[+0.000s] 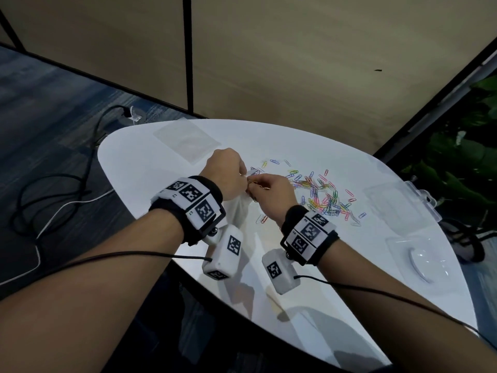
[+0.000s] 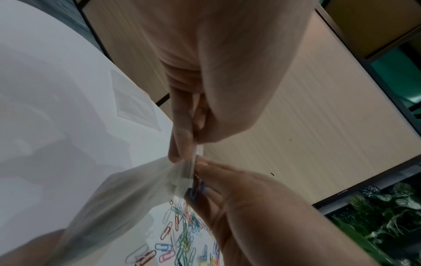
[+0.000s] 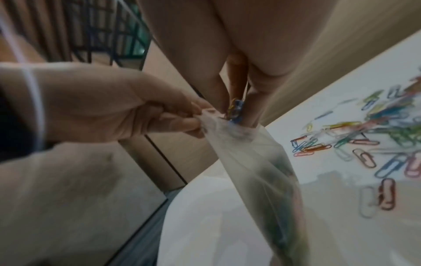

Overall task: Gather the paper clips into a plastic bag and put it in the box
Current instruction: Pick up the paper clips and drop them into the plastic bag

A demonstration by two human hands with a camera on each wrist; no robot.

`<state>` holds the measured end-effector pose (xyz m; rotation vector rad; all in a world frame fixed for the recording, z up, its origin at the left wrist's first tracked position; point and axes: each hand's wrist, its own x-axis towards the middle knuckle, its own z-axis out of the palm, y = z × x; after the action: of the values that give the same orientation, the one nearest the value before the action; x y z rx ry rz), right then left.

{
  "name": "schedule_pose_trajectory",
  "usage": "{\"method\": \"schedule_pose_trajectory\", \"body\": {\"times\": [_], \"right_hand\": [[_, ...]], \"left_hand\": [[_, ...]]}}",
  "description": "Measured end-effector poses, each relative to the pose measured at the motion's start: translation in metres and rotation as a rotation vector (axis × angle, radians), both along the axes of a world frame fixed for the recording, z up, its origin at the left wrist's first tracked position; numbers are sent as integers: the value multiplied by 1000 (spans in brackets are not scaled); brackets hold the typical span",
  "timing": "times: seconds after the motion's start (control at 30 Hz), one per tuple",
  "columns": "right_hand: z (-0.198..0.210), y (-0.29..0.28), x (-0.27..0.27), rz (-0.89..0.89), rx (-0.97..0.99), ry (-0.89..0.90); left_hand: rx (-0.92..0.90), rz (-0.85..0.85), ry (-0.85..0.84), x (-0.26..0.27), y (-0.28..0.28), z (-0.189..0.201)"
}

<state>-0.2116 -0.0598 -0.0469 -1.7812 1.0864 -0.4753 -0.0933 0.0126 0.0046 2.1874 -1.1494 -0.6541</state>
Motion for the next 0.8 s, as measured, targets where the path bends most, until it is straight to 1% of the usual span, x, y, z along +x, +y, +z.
{"method": "schedule_pose_trajectory", "body": {"times": [0.07, 0.13, 0.23, 0.3, 0.37, 0.5, 0.57, 0.67, 0.73, 0.8], "right_hand": [[4, -1, -2, 96, -121, 131], [9, -3, -5, 163, -217, 216], [12, -13, -10, 220, -236, 277], [13, -17, -11, 299, -218, 347], [15, -17, -11, 362, -210, 366], [25, -17, -14, 533, -330, 432], [29, -19, -18, 595, -349, 427], [37, -22, -25, 625, -341, 442], [41, -28, -29, 564, -293, 348], [38, -36, -31, 438, -270, 209]], "left_hand": [[-4, -5, -2, -5, -1, -2], [-7, -15, 0, -9, -2, -3], [0, -34, 16, -14, -2, -5], [10, -46, 1, -14, -3, -5], [19, -47, -12, -14, -5, -5], [33, -59, -12, -13, -8, -6], [27, -56, -9, -11, -7, -6], [5, -32, 15, -8, -6, -6], [-9, -20, 8, -7, -5, -8], [-3, -22, -8, -4, -5, -8]]}}
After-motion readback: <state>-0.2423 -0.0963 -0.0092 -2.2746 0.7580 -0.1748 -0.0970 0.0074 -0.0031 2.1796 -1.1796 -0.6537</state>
